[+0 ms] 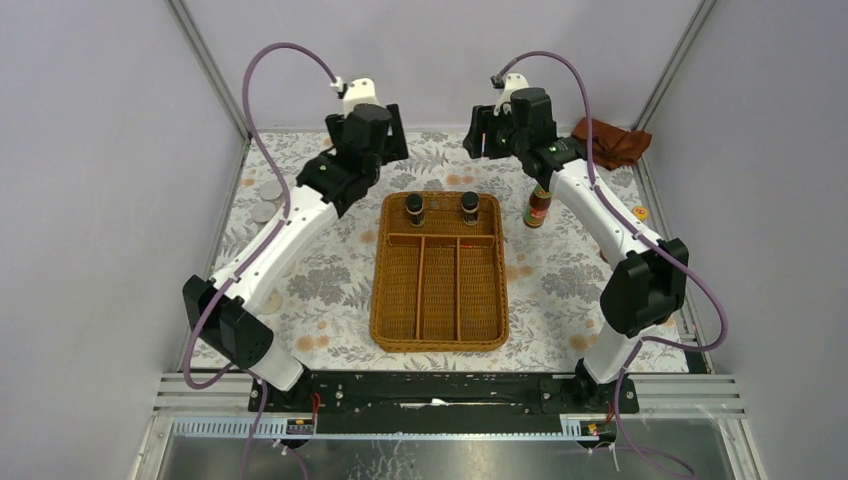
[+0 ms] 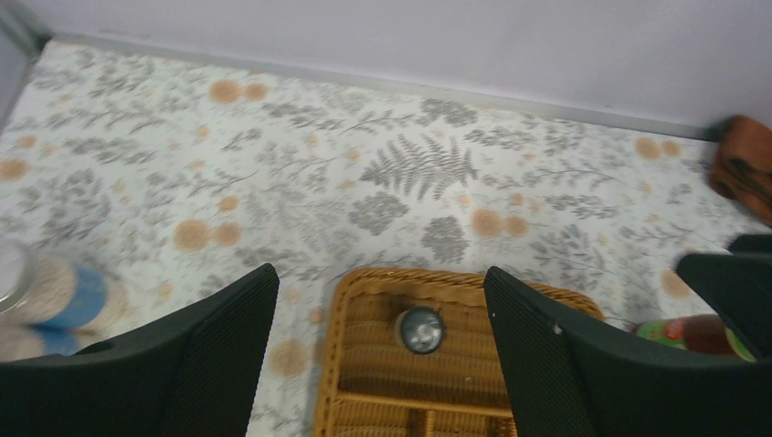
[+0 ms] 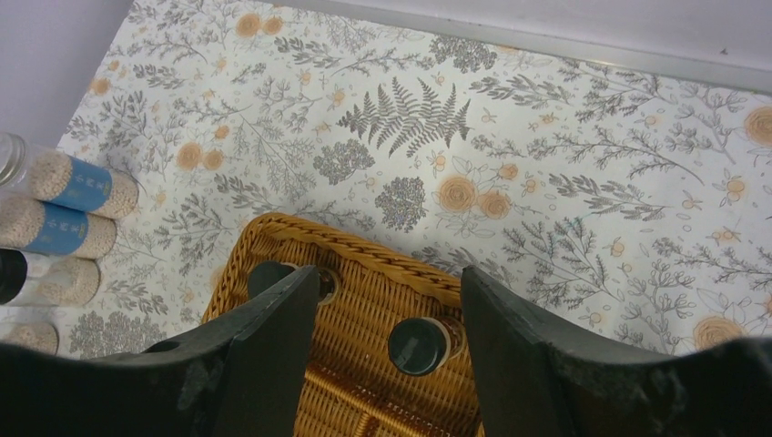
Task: Organize the condiment bottles
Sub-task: Pick up the bottle from the center of the board.
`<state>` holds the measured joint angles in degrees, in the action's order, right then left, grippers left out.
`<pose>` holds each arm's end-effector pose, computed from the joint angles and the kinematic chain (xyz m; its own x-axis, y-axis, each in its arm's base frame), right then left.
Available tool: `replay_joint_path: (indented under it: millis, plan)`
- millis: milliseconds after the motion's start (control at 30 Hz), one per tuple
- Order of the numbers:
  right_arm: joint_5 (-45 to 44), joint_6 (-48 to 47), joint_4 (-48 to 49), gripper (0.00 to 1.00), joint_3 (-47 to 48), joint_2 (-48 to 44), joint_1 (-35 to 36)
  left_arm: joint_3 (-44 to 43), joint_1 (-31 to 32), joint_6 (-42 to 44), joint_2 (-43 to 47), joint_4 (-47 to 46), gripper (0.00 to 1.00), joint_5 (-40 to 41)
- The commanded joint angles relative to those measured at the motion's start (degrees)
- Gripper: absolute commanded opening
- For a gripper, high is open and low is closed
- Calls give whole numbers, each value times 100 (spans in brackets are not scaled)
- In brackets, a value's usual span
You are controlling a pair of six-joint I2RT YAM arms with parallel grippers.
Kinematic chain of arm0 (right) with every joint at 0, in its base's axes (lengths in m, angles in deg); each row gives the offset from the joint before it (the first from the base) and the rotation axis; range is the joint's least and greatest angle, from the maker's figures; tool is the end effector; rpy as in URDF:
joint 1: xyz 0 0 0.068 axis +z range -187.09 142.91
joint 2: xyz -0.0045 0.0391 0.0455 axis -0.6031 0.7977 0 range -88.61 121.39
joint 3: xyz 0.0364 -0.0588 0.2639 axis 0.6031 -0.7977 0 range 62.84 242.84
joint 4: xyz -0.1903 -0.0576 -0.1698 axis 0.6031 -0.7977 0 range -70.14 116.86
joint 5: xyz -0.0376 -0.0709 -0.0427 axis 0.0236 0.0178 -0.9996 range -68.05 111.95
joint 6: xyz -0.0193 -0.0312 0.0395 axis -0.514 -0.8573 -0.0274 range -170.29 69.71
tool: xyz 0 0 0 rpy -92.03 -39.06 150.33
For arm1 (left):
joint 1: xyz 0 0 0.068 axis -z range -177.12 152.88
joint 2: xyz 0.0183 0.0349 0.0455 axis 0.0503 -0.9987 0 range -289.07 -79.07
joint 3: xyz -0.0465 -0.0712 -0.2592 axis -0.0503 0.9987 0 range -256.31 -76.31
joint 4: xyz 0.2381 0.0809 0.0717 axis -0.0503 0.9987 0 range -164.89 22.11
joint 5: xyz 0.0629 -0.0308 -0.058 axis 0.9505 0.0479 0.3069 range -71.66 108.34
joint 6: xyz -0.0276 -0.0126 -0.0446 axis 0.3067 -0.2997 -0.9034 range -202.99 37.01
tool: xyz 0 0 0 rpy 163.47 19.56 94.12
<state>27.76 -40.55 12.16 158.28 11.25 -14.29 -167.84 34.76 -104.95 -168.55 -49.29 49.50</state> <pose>0.3834 0.1651 0.3787 -0.3777 0.0238 -0.9256 -0.4159 0.8888 0.1925 0.3122 -0.1724 0.4044 -0.3331 -0.1698 -0.9275 -0.0814 0.9852 -0.1511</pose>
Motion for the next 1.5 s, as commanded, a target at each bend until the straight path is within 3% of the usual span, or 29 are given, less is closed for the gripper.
replay_joint_path:
  millis: [0,367,1000,1467]
  plan:
    - [184,33,252,66,-186,-420,-40,-417,-447,-398,-147,1541,88,140]
    - [282,74,402,66,-491,-598,-47,-847,-1954,-660,-690,2706,88,-376]
    - [452,284,788,66,-1150,-795,-47,-586,-3382,-1299,-746,3032,88,-421]
    - [588,441,1110,66,-1508,-884,-39,-384,-3869,-766,-944,2491,88,-1053]
